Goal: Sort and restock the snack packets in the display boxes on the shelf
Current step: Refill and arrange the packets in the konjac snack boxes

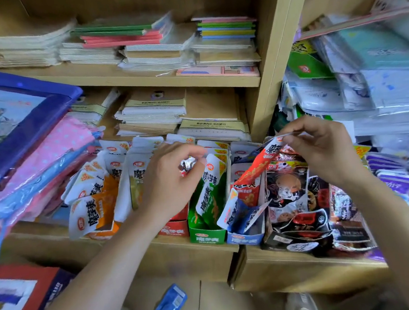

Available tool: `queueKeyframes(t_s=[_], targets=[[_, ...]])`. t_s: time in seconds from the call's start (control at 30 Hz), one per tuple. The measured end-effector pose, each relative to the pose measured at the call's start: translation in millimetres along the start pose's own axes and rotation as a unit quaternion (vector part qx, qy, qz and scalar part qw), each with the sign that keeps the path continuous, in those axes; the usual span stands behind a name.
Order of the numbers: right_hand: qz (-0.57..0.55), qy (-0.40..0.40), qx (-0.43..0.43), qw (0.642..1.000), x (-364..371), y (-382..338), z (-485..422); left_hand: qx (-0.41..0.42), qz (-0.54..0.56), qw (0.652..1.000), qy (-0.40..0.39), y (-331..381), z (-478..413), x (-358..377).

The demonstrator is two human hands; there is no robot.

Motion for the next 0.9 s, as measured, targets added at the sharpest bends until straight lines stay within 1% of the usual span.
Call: queueKeyframes(t_s=[0.07, 0.13, 0.23, 0.3, 0.33, 0.43, 0.5, 0.57, 0.63, 0.8, 0.9], targets=[[-0.014, -0.016, -0.004, 1.0, -1.0, -0.8, 3.2, 0.008, -0.007, 0.998, -0.058, 5.2, -12.1, 18.3], [-0.028, -0.039, -0.005, 0.999, -1.0, -2.8, 7.2, 0.017, -0.03, 0.991, -0.132, 12.0, -23.0, 39.5], [-0.039, -0.061, -0.004, 0.997, 1.0, -5.3, 12.8, 0.011, -0.124, 0.966, -0.228, 18.5, -32.1, 68.4], [-0.047, -0.065, -0.007, 0.997, 0.9, -5.8, 15.9, 0.003, -0.177, 0.95, -0.257, 19.7, -36.0, 81.1], [-0.043, -0.063, -0.009, 0.997, 0.2, -6.4, 16.7, 0.005, -0.186, 0.949, -0.256, 20.7, -38.9, 84.2], [-0.04, -0.053, -0.01, 0.998, -3.5, -6.9, 16.7, 0.026, -0.171, 0.959, -0.224, 21.1, -48.9, 85.5], [-0.017, -0.035, -0.017, 0.999, -7.9, -6.7, 16.5, 0.033, -0.169, 0.961, -0.215, 19.6, -52.3, 87.4], [0.026, -0.006, -0.027, 0.999, -13.8, -4.4, 16.0, 0.037, -0.14, 0.968, -0.206, 20.7, -51.6, 87.5], [0.04, 0.026, -0.029, 0.998, -20.7, 0.2, 17.4, 0.034, -0.1, 0.979, -0.173, 20.5, -51.2, 78.8], [0.035, 0.063, 0.024, 0.997, -30.4, 7.8, 22.1, 0.03, -0.103, 0.989, -0.104, 13.0, -50.9, 57.9], [0.01, 0.078, 0.036, 0.996, -32.2, 12.9, 23.1, 0.036, -0.09, 0.989, -0.107, 15.7, -49.2, 55.4]])
Point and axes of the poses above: each hand's wrist, its own z-axis away from the middle knuckle, its own x-axis out of the palm, y = z × x, the point moved 9 cm from there along -z, towards the middle knuckle, and after that the axes turned 13 degrees about -y, right-handed, at the moved point
